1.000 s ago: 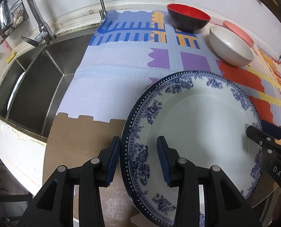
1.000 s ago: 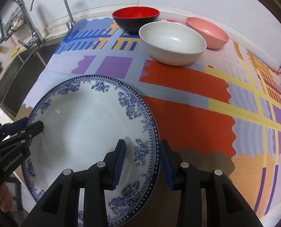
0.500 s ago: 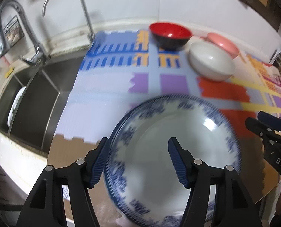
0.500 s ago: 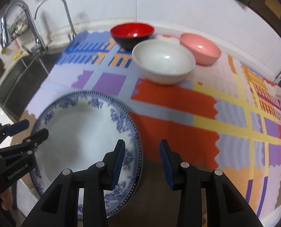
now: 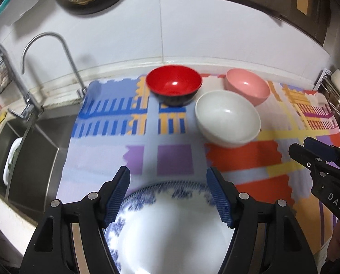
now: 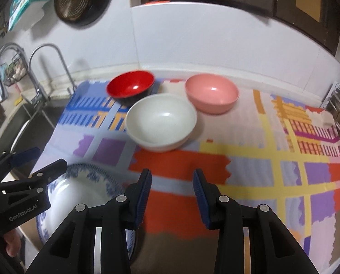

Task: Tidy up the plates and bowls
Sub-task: 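Move both grippers down to the rim of the white bowl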

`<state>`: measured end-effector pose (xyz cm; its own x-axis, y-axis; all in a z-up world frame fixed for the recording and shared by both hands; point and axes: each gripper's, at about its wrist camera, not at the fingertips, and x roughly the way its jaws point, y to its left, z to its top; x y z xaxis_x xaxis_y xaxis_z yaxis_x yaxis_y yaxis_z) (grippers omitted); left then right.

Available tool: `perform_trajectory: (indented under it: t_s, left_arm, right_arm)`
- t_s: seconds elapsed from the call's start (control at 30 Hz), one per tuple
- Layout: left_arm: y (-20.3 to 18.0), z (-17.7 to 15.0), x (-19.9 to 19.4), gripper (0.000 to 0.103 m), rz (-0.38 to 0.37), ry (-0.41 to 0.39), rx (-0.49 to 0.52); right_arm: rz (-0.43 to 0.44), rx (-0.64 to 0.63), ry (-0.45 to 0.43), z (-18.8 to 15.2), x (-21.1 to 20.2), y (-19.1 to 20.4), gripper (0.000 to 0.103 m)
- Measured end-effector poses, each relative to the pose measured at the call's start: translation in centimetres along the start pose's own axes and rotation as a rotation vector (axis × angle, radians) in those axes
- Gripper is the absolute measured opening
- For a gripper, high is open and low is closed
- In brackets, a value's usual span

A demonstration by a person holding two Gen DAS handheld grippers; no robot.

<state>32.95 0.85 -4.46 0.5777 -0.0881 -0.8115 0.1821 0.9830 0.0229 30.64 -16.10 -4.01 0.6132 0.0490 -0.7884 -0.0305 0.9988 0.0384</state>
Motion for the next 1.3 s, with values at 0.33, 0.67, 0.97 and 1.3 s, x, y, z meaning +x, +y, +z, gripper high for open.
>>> perform_trajectory:
  t_s: [0.33,0.67,0.97,1.3]
  left_arm:
    - [-1.2,4.0,3.8,0.069,-0.012,0.005,0.014]
    - [-2.0,6.1,8.6,0.068,-0.012,0.065,0.011]
    - [-2.9,7.4,11.9,0.058,-0.031,0.112,-0.001]
    - [-3.5,8.2,14.6,0.04,-0.056,0.166,-0.014]
  right_arm:
    - [0.02,0.037,-0.02,3.3,2.6,-2.5,0.039]
    - [0.055,0.083,0.042,5.2,7.4,-3.9,0.039]
    - [0.067,0.116,0.092,5.8,10.6,-4.4,0.038]
    - [0.072,0.152,0.141,6.4,13.1,-5.1,0.029]
